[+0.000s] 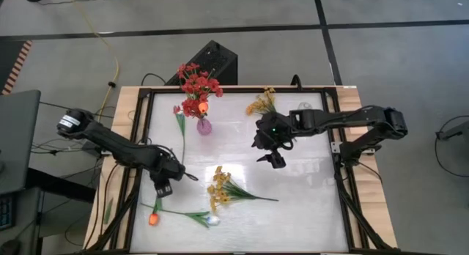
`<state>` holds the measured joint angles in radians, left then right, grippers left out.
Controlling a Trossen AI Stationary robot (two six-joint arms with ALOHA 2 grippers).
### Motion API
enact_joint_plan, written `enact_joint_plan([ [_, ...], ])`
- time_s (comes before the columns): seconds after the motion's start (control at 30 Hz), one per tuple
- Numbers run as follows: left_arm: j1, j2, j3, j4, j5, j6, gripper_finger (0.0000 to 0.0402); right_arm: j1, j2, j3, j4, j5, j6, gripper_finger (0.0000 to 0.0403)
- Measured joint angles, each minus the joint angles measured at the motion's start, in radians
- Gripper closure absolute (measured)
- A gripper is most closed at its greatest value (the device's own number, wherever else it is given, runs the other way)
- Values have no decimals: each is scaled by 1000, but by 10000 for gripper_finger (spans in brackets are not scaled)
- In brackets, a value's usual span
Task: Sort flowers into vase by color
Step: Put the orange tulip into the pink vase
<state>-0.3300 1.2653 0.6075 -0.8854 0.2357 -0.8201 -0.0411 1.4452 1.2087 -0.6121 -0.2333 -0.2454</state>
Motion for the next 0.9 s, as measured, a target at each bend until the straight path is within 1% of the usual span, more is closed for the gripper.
enact_joint_plan([
  [0.1, 21, 16, -2, -44, 33, -185, 268, -4, 0, 0, 0, 0, -23, 101],
  [0.17, 23, 19, -6, -34, 31, -261, 268, -8, 0, 0, 0, 0, -40, 101],
  [0.33, 16, 22, -7, 63, 16, -323, 268, -8, 0, 0, -1, 0, -52, 101],
  [0.43, 16, 27, -7, 42, -20, -397, 268, -8, 0, 0, -4, 0, -52, 101],
  [0.57, 15, 31, -7, -3, -23, -443, 268, -8, 0, 0, -19, 0, -54, 101],
  [0.63, 13, 31, -10, 10, -35, -461, 268, -8, 0, 0, -21, 0, -55, 101],
  [0.73, 2, 31, -37, 52, -39, -496, 268, -8, 0, 1, -23, 0, -54, 101],
  [0.83, -8, 26, -81, 117, -22, -539, 268, -7, 0, 1, -24, 0, -53, 101],
  [0.9, -16, 24, -98, 126, -13, -569, 268, -6, 0, 1, -24, 0, -52, 101],
])
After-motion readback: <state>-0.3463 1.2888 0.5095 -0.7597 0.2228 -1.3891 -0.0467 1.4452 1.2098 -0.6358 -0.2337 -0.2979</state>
